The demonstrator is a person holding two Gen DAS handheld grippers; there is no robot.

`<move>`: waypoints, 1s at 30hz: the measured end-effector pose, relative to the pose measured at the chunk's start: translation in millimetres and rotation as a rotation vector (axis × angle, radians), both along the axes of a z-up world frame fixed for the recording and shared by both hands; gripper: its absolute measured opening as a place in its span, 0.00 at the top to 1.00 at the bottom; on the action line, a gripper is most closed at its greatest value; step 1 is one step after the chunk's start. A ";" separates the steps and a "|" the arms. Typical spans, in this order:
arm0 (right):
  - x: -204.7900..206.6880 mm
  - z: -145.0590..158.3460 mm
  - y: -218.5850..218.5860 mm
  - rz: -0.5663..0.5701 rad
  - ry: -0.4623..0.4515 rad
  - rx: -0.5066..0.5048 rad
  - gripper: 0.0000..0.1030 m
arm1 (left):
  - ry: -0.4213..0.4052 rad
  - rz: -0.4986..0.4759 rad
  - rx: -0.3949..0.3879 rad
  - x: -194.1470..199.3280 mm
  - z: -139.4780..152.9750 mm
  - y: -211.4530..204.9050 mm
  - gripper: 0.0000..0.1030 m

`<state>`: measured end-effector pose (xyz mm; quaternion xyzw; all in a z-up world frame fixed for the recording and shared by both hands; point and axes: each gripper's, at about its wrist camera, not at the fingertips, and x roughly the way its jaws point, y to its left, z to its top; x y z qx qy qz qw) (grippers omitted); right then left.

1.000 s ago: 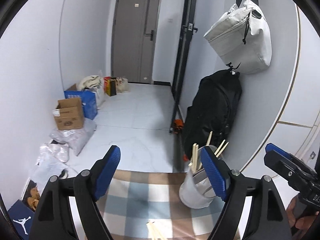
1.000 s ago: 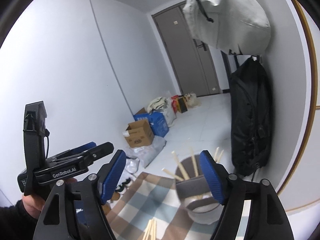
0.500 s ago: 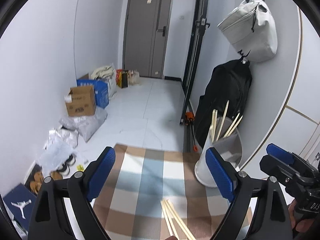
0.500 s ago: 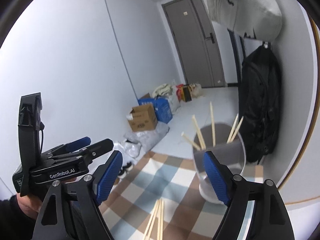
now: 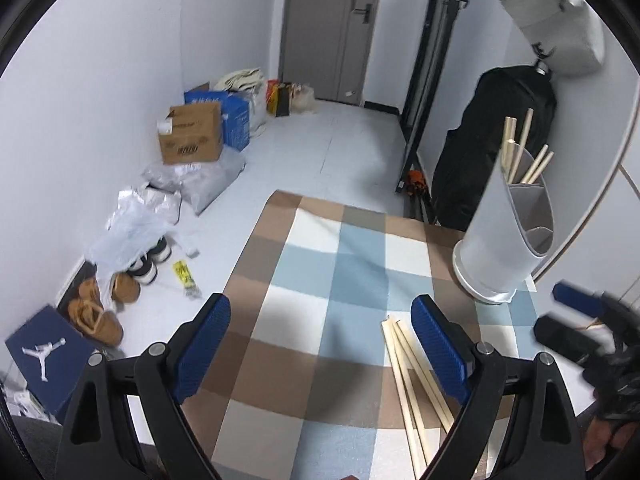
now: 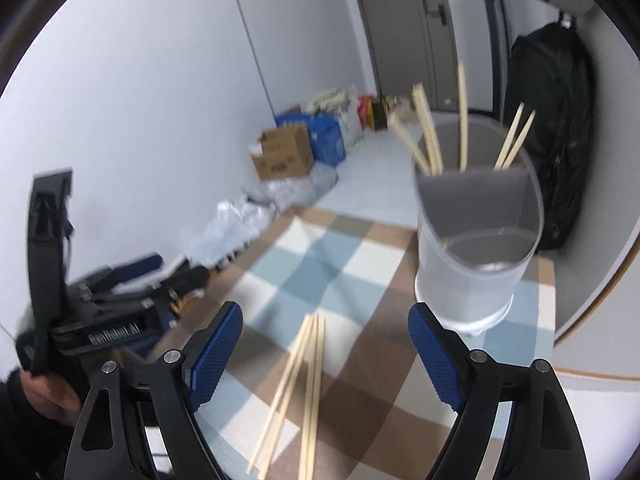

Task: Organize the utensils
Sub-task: 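Move both open tools back down toward the chopstick pile, then grasp a chopstick with the right tool while the left tool hovers over the pile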

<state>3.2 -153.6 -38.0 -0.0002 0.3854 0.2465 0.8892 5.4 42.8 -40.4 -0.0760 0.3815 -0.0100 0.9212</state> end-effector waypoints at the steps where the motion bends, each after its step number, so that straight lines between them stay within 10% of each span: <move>1: 2.8 -5.9 2.2 -0.003 0.020 -0.014 0.18 | 0.004 0.004 -0.015 -0.4 -0.4 3.2 0.14; 10: 37.0 -53.4 26.3 -0.009 0.181 -0.099 0.33 | 0.048 0.022 -0.035 -4.2 -8.7 24.2 0.14; 30: 75.2 -88.3 70.6 0.012 0.197 -0.357 0.55 | 0.081 0.028 -0.097 3.1 -20.5 49.1 0.14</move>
